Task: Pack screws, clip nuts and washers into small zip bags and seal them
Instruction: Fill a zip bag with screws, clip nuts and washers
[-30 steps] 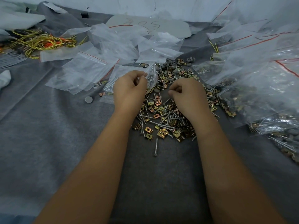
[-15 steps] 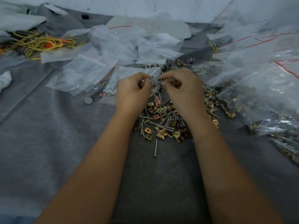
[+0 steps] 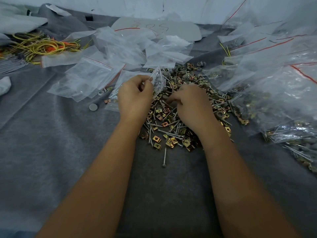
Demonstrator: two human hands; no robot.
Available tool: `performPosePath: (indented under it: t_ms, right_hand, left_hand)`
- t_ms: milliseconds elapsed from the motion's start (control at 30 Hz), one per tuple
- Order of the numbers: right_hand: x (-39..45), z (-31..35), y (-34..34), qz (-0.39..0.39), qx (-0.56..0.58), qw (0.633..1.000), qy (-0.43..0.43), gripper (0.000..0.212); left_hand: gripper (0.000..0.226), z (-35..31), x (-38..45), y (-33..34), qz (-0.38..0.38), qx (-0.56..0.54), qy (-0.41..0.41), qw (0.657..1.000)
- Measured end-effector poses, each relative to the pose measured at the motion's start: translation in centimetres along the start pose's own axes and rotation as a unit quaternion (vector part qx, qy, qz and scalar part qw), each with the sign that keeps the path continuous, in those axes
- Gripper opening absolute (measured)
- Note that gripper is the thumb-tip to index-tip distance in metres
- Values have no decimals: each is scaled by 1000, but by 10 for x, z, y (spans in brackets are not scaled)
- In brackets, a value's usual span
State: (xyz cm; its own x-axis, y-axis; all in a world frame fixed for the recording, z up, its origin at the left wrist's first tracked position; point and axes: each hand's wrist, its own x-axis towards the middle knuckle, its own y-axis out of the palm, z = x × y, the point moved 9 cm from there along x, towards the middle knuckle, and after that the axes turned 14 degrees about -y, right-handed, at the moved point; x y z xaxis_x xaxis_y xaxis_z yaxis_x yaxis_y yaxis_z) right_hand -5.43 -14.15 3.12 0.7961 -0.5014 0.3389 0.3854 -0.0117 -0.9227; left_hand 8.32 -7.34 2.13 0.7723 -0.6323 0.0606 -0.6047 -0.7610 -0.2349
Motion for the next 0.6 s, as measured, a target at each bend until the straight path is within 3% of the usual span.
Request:
performPosePath:
  t_ms: [367,600]
  right_hand:
    - [1,4,2,5,14,1000,-12,30]
    - [-4,-12,-4,-10,-26,999,44,34]
  left_hand:
    - [24,1,0,0,6,-19,-7,1000]
    - [27,0,-1,0,11,-11,-9,1000]
